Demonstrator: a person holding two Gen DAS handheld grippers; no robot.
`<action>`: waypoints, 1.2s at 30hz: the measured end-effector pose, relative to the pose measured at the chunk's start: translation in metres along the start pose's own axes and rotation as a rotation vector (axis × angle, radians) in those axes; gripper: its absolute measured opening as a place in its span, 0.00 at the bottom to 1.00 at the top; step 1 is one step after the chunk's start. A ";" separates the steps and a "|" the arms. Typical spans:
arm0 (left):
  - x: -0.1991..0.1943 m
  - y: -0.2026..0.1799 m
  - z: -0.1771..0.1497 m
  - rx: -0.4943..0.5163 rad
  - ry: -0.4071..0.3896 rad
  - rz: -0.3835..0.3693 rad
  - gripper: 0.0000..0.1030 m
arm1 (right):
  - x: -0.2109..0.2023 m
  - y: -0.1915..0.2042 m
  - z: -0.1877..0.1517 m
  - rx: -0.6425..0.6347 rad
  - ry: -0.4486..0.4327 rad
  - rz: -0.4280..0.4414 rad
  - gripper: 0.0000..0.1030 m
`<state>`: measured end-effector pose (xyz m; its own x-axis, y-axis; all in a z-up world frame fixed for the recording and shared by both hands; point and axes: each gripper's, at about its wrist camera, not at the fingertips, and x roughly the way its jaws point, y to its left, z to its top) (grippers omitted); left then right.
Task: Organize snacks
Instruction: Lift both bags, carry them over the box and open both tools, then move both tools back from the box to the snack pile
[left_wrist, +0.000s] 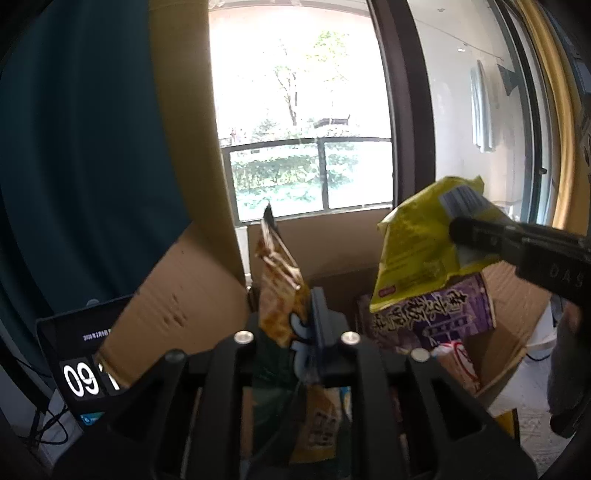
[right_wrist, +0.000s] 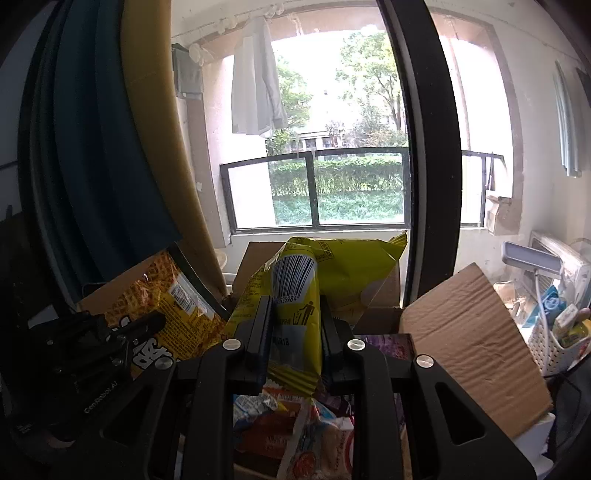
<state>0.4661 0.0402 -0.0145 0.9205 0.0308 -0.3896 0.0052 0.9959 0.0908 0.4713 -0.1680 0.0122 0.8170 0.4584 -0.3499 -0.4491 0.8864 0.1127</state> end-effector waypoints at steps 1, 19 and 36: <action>0.003 0.000 0.000 0.010 0.003 0.008 0.18 | 0.004 0.000 0.000 0.002 0.002 -0.001 0.23; -0.013 0.009 0.010 -0.019 -0.039 0.019 0.60 | 0.047 0.002 0.004 0.008 0.089 -0.006 0.33; -0.103 0.008 0.011 -0.059 -0.106 -0.010 0.62 | -0.055 0.014 0.008 0.009 0.023 -0.013 0.33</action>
<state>0.3755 0.0439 0.0365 0.9565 0.0149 -0.2913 -0.0057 0.9995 0.0323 0.4232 -0.1807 0.0406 0.8142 0.4450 -0.3730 -0.4350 0.8930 0.1158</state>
